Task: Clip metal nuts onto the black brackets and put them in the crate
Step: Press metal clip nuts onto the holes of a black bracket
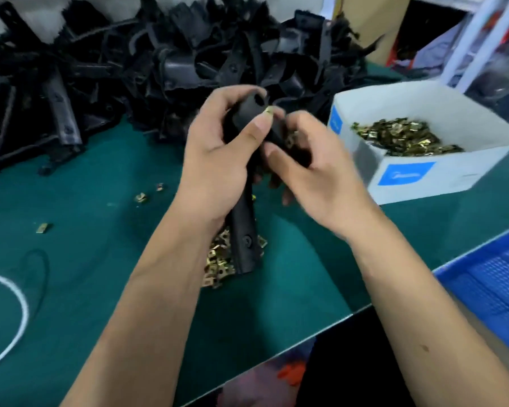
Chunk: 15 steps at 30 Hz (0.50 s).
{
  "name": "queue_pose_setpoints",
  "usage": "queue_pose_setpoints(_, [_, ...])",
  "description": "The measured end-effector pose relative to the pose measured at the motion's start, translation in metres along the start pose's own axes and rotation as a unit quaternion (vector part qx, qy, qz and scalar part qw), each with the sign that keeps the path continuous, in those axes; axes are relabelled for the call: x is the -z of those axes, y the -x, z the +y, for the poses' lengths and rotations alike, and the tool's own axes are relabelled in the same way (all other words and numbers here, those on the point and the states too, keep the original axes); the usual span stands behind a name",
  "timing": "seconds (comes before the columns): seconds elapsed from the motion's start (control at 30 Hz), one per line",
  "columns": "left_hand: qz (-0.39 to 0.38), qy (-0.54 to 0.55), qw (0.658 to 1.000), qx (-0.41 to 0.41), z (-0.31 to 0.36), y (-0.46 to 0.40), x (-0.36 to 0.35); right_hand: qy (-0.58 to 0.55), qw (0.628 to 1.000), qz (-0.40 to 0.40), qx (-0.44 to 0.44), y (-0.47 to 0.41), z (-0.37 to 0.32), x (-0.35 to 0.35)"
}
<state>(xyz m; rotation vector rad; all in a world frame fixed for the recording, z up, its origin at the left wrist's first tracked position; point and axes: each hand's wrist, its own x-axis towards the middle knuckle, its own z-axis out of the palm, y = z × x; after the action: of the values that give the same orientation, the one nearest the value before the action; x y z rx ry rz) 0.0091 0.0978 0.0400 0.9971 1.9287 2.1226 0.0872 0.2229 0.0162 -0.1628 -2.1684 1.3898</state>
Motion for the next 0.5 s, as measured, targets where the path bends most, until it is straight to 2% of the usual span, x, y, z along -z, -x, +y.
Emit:
queue_pose_setpoints(0.1, [-0.078, 0.006, 0.997, -0.024, 0.020, -0.001, -0.089, -0.066, 0.992, 0.108, 0.010, 0.029, 0.002, 0.071])
queue_pose_setpoints(0.17, [-0.146, 0.040, 0.988, 0.010, 0.032, 0.011, -0.151, -0.113, 0.973, 0.201, 0.000, 0.062, 0.009, 0.123])
queue_pose_setpoints(0.23, [-0.229, 0.039, 0.972, 0.041, 0.037, 0.029, -0.203, -0.161, 0.941, 0.297, -0.024, 0.098, 0.021, 0.165])
queue_pose_setpoints(0.3, [-0.326, -0.010, 0.944, 0.054, 0.029, 0.052, -0.249, -0.203, 0.894, 0.395, -0.060, 0.135, 0.040, 0.198])
queue_pose_setpoints(0.4, [-0.413, -0.098, 0.902, 0.077, -0.004, 0.088, -0.300, -0.210, 0.816, 0.511, -0.168, 0.191, 0.087, 0.232])
queue_pose_setpoints(0.5, [-0.475, -0.154, 0.851, 0.163, -0.050, 0.125, -0.339, -0.166, 0.748, 0.545, -0.339, 0.249, 0.147, 0.247])
